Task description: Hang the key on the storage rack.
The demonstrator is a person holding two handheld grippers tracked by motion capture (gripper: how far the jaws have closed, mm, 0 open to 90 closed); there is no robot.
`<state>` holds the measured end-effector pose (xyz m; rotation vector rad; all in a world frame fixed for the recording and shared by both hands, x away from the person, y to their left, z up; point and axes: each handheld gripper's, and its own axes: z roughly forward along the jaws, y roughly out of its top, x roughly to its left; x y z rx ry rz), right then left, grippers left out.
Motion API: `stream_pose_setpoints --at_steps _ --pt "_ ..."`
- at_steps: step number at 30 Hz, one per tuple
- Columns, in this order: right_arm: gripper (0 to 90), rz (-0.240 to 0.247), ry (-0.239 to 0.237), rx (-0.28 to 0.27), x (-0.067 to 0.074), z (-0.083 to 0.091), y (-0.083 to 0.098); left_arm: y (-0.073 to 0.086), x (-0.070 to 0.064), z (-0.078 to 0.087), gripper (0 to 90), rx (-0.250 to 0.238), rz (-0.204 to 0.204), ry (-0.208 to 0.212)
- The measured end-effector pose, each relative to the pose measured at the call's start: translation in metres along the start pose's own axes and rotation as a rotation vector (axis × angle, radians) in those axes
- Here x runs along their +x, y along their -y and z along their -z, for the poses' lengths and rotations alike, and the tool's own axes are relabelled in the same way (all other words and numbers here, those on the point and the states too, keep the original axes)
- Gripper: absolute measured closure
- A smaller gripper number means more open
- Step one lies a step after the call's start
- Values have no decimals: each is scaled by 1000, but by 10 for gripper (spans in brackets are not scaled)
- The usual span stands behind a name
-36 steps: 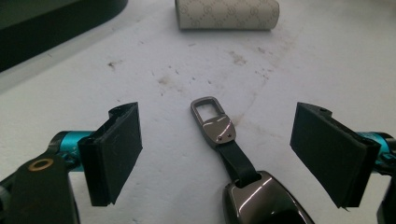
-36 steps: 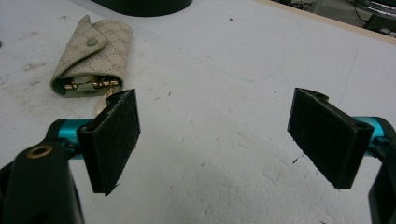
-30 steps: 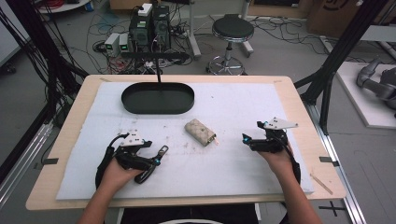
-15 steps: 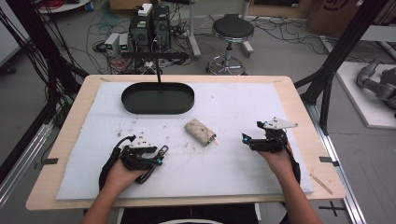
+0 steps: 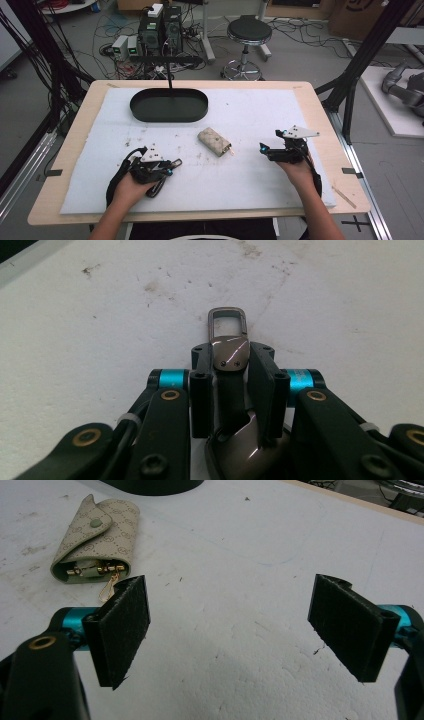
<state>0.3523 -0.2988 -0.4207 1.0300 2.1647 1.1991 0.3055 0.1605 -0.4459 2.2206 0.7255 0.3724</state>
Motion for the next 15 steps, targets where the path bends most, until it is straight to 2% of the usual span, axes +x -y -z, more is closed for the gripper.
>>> stream_pose_setpoints --at_steps 2,5,6,10,13,15 --pt "171 2 -1 -1 0 0 0 0 -1 0 723 -2 -28 -5" --pt "171 0 1 1 1 0 0 0 -1 1 733 -9 -45 -3" --pt "171 1 0 -1 0 0 0 1 -2 3 862 -31 -54 -4" --pt "172 -5 -1 -2 0 0 0 1 -5 2 869 -25 -77 -11" --pt "171 -5 0 -1 1 0 0 1 -5 2 874 -26 -75 -12" --pt "171 -3 -2 -2 1 0 0 0 -5 2 878 -26 -94 -13"
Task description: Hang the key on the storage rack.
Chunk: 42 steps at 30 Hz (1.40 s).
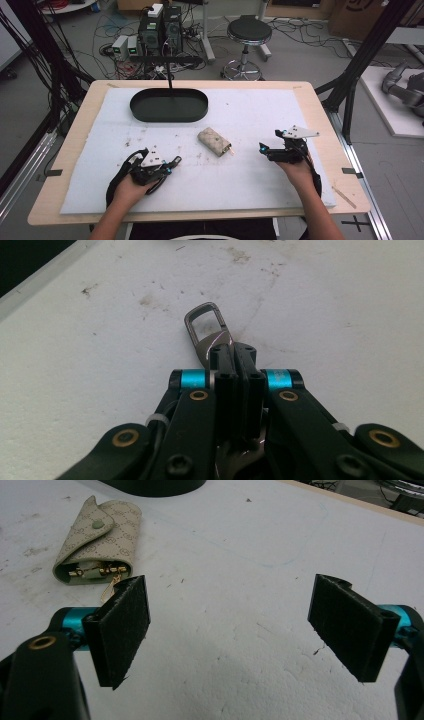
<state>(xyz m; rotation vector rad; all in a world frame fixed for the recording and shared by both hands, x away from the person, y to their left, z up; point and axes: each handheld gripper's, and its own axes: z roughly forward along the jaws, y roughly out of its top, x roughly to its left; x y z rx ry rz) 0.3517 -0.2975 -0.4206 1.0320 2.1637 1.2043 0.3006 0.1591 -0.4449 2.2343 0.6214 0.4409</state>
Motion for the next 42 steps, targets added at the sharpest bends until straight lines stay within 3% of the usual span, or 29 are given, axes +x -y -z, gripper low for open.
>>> stream_pose_setpoints --at_steps 5,7,9,10,11,14,16,17,22,29,42 --pt "171 2 2 -2 -1 0 0 -2 0 2 881 -24 -19 11" --pt "171 3 -1 -3 -1 0 0 -6 0 8 882 -70 -14 7" --pt "171 0 -1 -3 -1 0 0 -8 0 11 882 -86 -15 2" --pt "171 2 -1 -1 -1 0 0 -10 1 17 882 -122 -3 -1" --pt "171 2 -1 -1 -1 0 0 -10 1 17 882 -122 -3 -1" --pt "172 -8 -6 -10 0 1 0 -17 7 29 882 -196 20 -6" --pt "171 -15 -11 -15 0 1 0 -19 9 32 881 -202 19 -10" --pt "171 -18 -14 -18 0 1 0 -25 15 37 882 -218 23 -34" --pt "171 -21 -18 -18 1 1 0 -36 27 43 881 -241 22 -59" --pt "171 -30 -23 -26 0 1 0 -64 48 55 881 -261 -7 -112" --pt "171 -35 -35 -17 1 -2 0 -97 90 61 881 -316 32 -117"
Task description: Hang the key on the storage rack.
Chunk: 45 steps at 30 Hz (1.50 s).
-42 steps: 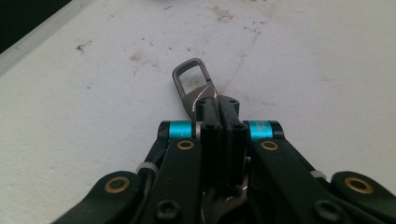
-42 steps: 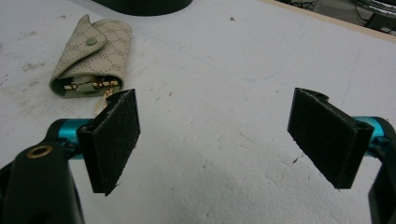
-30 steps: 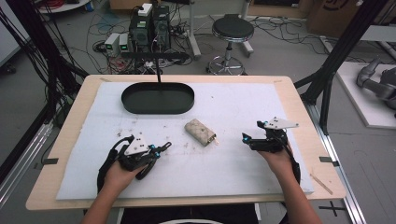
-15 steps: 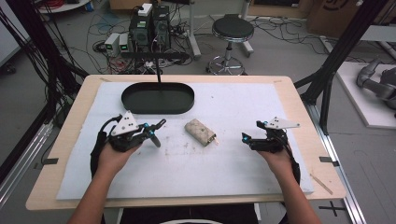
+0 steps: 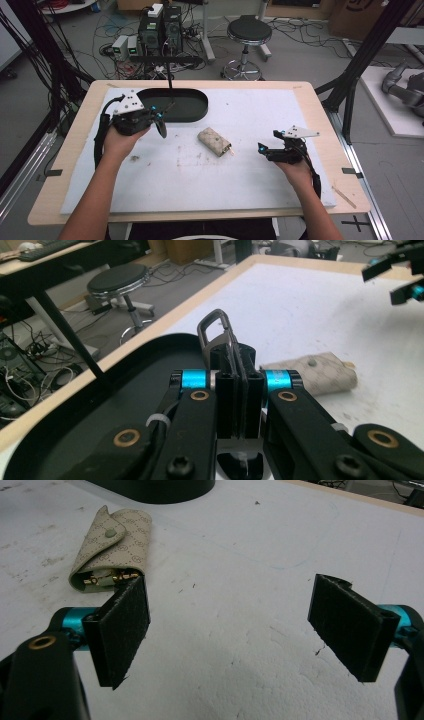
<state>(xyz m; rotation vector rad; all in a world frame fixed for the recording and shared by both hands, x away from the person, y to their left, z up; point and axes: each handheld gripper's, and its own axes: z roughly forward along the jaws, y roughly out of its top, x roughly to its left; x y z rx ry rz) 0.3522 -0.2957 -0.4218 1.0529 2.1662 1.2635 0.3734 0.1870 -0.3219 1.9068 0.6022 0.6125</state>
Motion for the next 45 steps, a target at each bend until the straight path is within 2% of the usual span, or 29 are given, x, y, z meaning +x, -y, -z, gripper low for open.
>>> stream_pose_setpoints --at_steps 3,5,7,8,9,12,14,15,18,27,31,37,39,42,43,45 --pt "171 0 0 3 0 0 0 -9 8 -5 880 -6 -3 -9" --pt "171 0 0 7 0 0 0 -15 16 -10 881 -25 7 6" --pt "172 1 1 8 0 -1 0 -20 23 -14 881 -39 7 -1" --pt "171 -7 -7 8 0 -1 1 -24 30 -19 880 -31 5 -7" --pt "171 -7 -7 8 0 -1 1 -24 30 -19 880 -31 5 -7" --pt "171 -13 -13 10 0 -2 0 -31 41 -24 880 -23 5 -18" --pt "171 -7 -11 9 0 -2 1 -38 53 -29 880 -6 1 -38" --pt "171 -7 -11 9 0 -2 1 -38 53 -29 880 -6 1 -38" --pt "171 -4 -9 6 -1 -2 1 -44 67 -38 880 16 2 -64" --pt "172 -7 -2 7 -3 -1 1 -53 84 -64 880 60 1 -86" --pt "171 -9 2 11 -3 -1 1 -56 91 -74 880 79 -4 -112" --pt "171 -7 -2 12 -4 -2 1 -53 89 -88 880 133 -26 -115" --pt "171 -7 -3 11 -4 -2 1 -51 89 -93 880 153 -27 -134" --pt "171 -2 -5 9 -3 0 0 -52 88 -90 880 138 -38 -153" --pt "171 -4 0 1 -4 1 0 -53 88 -89 880 121 -27 -144" --pt "171 -10 1 1 -5 2 0 -54 88 -85 880 113 -31 -143"
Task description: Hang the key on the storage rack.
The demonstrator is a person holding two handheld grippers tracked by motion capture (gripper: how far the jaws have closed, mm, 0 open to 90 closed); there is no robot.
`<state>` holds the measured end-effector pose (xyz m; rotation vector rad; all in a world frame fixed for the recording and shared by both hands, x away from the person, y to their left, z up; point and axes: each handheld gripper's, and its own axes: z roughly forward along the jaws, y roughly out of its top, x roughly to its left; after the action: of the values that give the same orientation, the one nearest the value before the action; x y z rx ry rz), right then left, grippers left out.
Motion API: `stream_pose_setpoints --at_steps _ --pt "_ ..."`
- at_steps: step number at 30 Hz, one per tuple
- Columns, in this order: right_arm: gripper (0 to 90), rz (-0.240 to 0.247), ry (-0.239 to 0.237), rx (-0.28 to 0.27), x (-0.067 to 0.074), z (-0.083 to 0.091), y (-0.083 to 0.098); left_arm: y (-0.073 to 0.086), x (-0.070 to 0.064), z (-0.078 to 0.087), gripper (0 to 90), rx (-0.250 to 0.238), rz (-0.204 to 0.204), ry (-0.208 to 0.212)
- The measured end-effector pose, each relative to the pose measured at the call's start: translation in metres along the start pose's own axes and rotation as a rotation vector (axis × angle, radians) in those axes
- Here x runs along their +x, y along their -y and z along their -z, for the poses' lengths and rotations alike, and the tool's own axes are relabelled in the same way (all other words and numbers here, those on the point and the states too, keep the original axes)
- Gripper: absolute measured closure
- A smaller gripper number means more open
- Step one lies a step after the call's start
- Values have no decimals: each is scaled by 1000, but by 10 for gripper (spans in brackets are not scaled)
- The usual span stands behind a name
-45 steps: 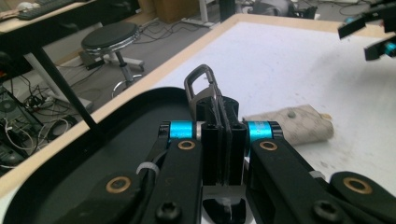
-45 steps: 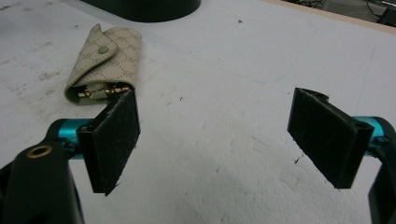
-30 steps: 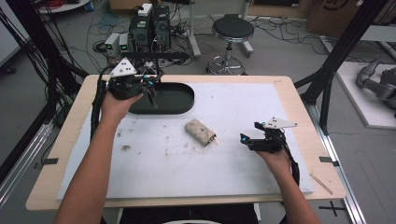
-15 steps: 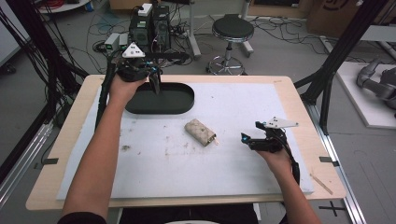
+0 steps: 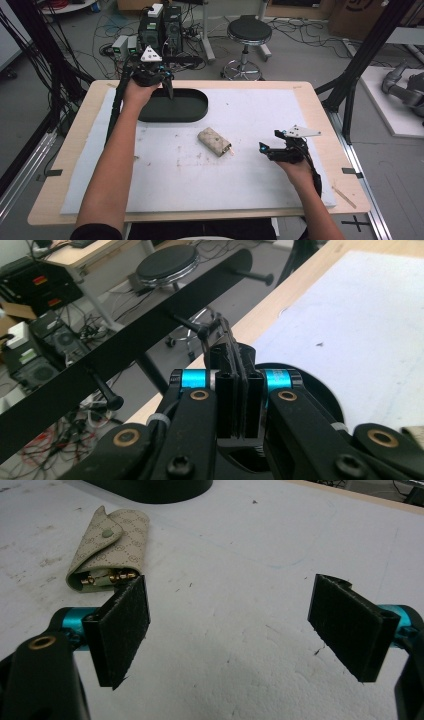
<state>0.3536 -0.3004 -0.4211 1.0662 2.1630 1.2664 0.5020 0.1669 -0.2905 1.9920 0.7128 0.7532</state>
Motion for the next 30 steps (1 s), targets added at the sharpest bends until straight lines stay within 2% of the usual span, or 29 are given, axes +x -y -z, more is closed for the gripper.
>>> stream_pose_setpoints --at_steps 6,9,19,30 --pt "171 -4 -7 2 1 -2 0 -4 7 11 880 -29 21 -20" --pt "171 4 -9 6 2 -2 0 -5 9 11 880 -23 24 -29" --pt "171 0 -7 5 2 -2 0 -2 1 -12 880 43 -3 -23" --pt "171 -7 -9 2 0 0 0 0 -5 -24 879 56 -5 -13"
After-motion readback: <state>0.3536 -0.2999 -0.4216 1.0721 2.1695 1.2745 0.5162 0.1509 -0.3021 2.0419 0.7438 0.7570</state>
